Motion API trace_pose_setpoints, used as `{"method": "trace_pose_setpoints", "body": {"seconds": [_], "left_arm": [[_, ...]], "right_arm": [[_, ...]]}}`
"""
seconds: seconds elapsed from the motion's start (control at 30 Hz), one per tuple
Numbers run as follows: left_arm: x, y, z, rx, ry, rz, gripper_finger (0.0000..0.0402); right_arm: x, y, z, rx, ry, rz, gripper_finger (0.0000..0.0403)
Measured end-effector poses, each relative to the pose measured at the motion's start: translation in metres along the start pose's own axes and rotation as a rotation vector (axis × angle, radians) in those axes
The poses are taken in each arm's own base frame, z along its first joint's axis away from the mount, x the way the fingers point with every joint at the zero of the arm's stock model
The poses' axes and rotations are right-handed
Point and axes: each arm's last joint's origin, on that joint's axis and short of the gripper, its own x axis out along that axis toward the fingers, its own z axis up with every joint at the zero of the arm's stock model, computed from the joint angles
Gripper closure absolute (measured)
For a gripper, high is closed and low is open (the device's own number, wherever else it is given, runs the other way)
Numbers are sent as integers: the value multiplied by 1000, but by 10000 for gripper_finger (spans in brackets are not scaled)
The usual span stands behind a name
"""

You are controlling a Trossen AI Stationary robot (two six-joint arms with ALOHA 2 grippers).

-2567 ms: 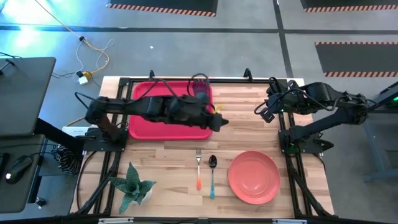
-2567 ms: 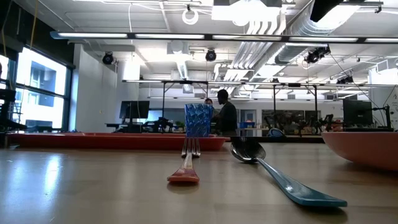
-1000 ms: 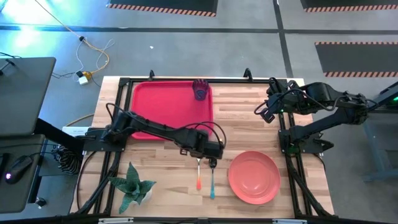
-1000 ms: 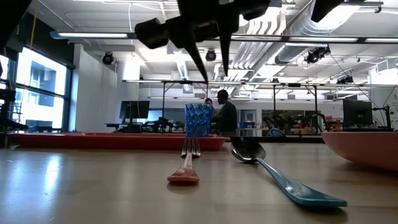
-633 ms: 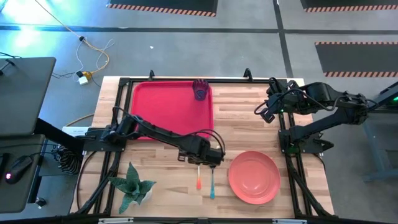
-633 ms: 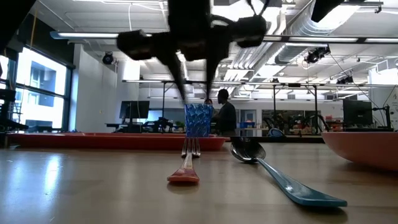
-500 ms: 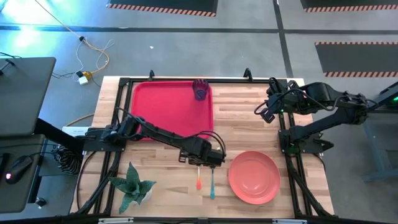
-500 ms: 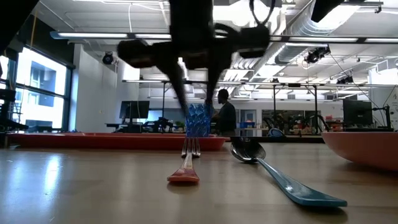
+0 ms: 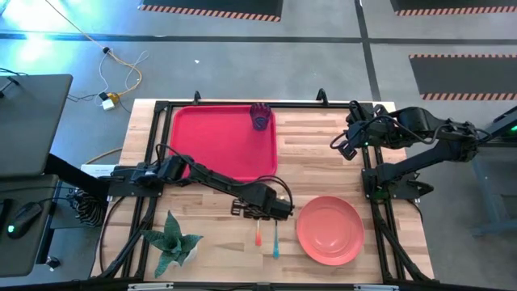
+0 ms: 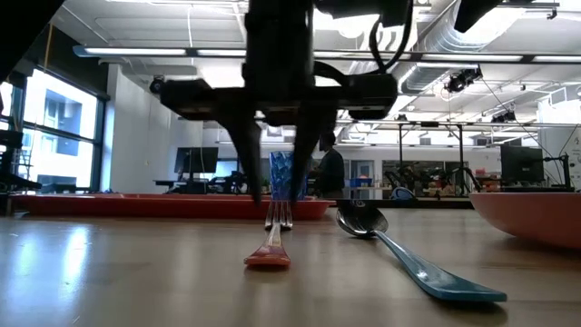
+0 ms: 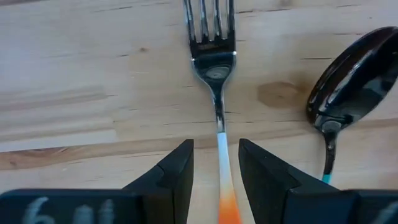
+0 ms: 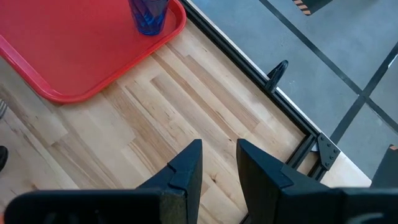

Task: Pick and place plate/cup/fork/spoon on tray
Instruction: Put the orange fork on the left of the red serving tray

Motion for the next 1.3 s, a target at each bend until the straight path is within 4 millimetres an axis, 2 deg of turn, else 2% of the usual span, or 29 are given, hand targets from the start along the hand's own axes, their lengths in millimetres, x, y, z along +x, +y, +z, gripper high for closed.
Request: {"method": "trace_pose_setpoints", "body": {"seconds": [0.47, 0.7, 1.07, 1.17, 1.3], "left_arm": [[1, -1, 2, 13, -7, 0, 286], [19, -7, 6, 25, -2, 1, 286], [27, -9, 6, 48, 1, 5, 287], [27, -9, 6, 56, 1, 6, 297], [27, -9, 6, 77, 1, 9, 330]], "right_arm": [[0, 0, 0, 0, 0, -1, 313], [0, 0, 0, 0, -1, 0, 313], [0, 0, 0, 0, 12, 15, 313], [0, 0, 0, 0, 12, 15, 313], [0, 0, 0, 0, 12, 16, 313]]}}
